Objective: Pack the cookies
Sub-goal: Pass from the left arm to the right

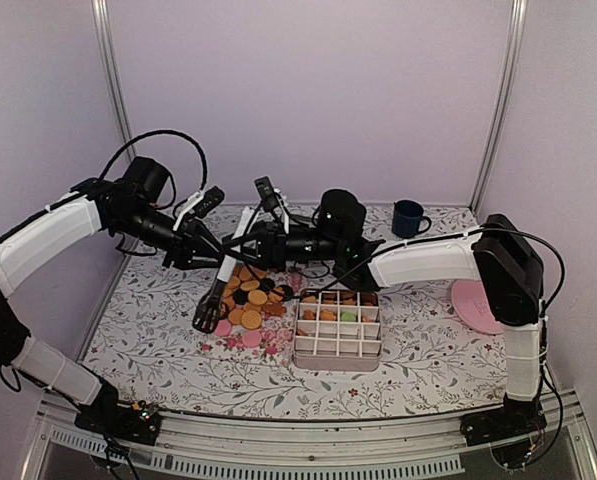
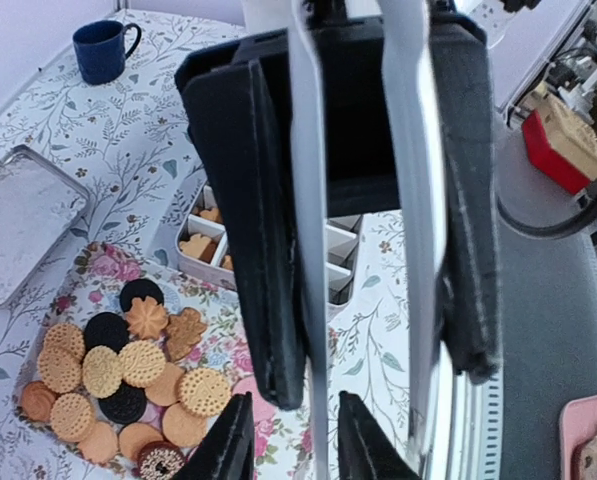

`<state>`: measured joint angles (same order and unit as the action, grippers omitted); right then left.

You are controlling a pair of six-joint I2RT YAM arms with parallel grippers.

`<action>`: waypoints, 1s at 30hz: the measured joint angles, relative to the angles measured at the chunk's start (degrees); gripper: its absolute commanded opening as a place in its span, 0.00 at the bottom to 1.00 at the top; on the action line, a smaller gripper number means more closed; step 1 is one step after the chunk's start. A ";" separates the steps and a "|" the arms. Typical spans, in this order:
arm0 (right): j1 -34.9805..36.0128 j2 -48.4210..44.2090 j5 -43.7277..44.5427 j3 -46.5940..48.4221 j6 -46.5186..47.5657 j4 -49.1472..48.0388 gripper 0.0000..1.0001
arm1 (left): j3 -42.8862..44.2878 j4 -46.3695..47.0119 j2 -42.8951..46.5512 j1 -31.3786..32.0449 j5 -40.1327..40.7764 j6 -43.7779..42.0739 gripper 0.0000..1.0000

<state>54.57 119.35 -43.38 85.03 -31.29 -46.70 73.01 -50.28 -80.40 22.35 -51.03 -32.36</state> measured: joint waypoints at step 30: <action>8.94 -2.12 32.13 -1.81 27.63 17.49 0.34 | -9.38 4.15 0.02 -13.49 12.85 0.76 0.36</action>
<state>63.51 117.23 -11.25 83.22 -3.66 -29.21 63.64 -46.13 -80.38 8.86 -38.17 -31.59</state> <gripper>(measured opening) 0.344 0.362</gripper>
